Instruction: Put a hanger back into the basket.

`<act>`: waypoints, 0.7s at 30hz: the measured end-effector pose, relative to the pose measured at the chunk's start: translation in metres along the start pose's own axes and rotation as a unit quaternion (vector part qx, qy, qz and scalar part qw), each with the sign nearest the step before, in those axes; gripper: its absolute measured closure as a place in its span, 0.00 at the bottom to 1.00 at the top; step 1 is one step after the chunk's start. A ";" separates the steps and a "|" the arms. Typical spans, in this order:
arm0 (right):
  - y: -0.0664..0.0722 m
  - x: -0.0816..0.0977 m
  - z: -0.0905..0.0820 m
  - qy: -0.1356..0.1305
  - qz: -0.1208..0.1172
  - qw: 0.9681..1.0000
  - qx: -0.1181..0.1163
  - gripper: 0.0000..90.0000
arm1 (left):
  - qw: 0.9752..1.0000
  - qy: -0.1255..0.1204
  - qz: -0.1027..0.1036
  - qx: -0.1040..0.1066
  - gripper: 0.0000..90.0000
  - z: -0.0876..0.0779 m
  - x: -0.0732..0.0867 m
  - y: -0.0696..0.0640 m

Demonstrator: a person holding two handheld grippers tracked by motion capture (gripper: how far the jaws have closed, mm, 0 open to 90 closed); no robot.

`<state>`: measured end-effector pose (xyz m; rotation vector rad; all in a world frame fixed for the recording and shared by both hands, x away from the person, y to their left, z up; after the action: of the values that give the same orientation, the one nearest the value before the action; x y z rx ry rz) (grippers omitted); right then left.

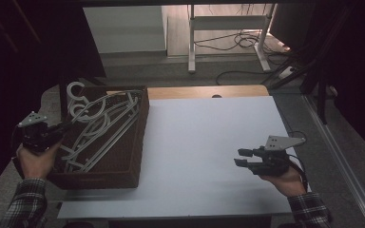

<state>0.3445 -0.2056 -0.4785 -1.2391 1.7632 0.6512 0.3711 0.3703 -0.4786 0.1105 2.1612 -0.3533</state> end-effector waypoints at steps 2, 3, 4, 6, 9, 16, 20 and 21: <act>0.000 0.000 0.000 0.000 0.000 1.000 0.000 0.63 | 1.000 0.009 0.006 -0.007 0.92 0.002 0.003 0.001; 0.000 0.001 0.001 0.000 0.002 1.000 -0.001 0.63 | 1.000 0.012 0.012 -0.012 0.92 0.004 0.003 0.000; 0.000 0.001 0.001 0.001 0.002 1.000 -0.001 0.63 | 1.000 0.013 0.016 -0.009 0.92 0.005 0.002 -0.002; 0.000 0.001 0.001 0.003 0.001 1.000 0.000 0.63 | 0.999 0.019 0.019 -0.017 0.92 0.009 0.003 -0.002; 0.002 0.001 0.002 0.004 -0.002 1.000 -0.003 0.63 | 1.000 0.028 0.011 -0.004 0.91 0.008 0.004 -0.002; 0.000 0.002 0.002 0.006 0.002 1.000 -0.001 0.63 | 0.999 0.038 0.027 -0.008 0.64 0.005 0.006 -0.007; 0.002 0.002 0.002 0.005 0.002 1.000 0.000 0.61 | 0.999 0.018 0.021 0.030 0.42 -0.004 -0.001 -0.030; 0.002 0.002 0.002 0.006 0.003 1.000 0.000 0.60 | 0.999 0.015 0.020 0.041 0.37 -0.007 -0.003 -0.039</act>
<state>0.3431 -0.2048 -0.4815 -1.2414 1.7775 0.6472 0.3590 0.3353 -0.4646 0.2057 2.1704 -0.4194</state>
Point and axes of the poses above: each handheld gripper's, and its own axes: z roughly forward along the jaws, x roughly out of its underside, y roughly to its left, the point moved 9 cm from there along z, roughly forward along the jaws, and after that the axes turned 9 degrees about -z, right-handed, at the moved point
